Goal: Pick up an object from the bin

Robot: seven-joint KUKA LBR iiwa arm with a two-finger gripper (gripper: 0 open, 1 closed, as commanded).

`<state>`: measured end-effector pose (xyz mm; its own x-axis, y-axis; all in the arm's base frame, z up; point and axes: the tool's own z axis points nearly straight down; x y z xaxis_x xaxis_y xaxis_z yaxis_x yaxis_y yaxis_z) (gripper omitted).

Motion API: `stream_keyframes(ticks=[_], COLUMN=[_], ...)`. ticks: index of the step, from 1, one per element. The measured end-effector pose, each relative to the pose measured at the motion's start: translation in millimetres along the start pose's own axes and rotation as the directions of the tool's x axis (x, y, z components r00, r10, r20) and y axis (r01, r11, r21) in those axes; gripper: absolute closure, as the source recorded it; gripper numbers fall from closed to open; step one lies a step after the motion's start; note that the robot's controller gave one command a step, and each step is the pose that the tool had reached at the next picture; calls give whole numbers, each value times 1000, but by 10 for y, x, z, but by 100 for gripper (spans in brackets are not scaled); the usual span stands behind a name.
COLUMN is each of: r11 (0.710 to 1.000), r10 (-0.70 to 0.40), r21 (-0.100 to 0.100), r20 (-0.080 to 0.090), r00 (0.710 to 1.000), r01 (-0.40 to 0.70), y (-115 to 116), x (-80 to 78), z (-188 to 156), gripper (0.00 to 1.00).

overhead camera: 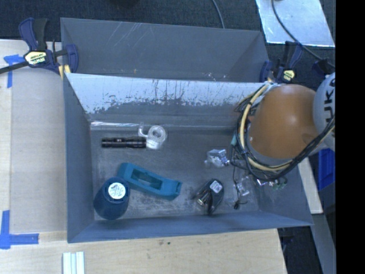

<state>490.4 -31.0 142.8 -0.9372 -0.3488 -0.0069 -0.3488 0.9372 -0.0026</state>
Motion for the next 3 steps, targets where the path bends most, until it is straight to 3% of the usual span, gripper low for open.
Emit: stream_keyframes(ticks=[1,2,3], r11=[876,858,807], r10=[-483,-514,-590], r21=[-8,-1,4], r20=[-5,0,5], r00=[876,858,807], r01=[483,514,590], y=[208,37,255], x=[-67,-152,-297], z=[273,726,722], gripper=[0,0,100])
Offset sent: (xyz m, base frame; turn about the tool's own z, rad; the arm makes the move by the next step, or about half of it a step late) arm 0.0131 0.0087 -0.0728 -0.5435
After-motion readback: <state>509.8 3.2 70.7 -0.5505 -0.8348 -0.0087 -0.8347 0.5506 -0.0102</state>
